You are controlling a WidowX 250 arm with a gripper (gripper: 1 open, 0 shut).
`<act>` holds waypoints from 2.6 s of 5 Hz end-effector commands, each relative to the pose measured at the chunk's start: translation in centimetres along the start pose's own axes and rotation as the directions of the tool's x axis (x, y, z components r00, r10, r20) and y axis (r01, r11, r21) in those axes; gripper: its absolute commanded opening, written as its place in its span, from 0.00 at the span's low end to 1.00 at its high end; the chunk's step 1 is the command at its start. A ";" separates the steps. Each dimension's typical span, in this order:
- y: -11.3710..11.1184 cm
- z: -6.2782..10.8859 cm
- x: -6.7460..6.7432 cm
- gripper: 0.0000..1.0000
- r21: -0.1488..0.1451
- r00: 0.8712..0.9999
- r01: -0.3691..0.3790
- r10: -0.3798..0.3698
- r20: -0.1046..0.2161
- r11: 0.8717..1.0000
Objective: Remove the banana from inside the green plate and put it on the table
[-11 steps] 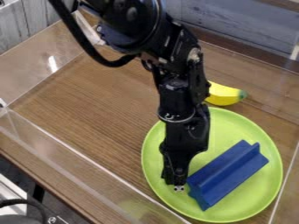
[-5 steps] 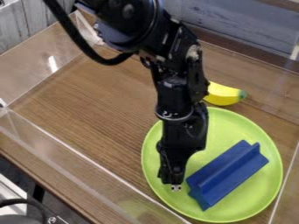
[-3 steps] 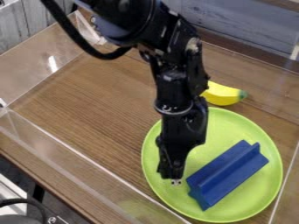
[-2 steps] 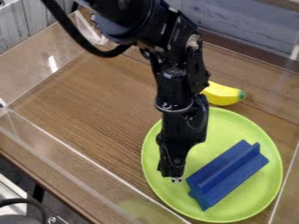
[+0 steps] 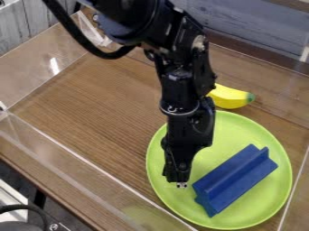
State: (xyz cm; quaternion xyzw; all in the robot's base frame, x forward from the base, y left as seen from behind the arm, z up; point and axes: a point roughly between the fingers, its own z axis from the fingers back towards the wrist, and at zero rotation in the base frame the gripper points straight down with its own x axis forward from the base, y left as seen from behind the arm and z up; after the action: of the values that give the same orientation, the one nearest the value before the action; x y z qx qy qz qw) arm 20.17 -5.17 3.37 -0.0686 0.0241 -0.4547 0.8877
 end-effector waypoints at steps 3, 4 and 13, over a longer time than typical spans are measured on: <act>1.3 1.1 1.0 1.00 0.046 0.999 -0.004 0.002 0.042 0.999; 1.6 1.7 1.1 0.00 0.051 0.999 -0.020 0.018 0.044 0.999; 12.9 3.1 3.8 0.00 0.123 0.992 -0.116 0.109 0.061 0.986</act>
State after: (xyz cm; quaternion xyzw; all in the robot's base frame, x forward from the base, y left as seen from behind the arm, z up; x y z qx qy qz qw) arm 32.13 -0.48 3.23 -0.0369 -0.0009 -0.3987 0.9163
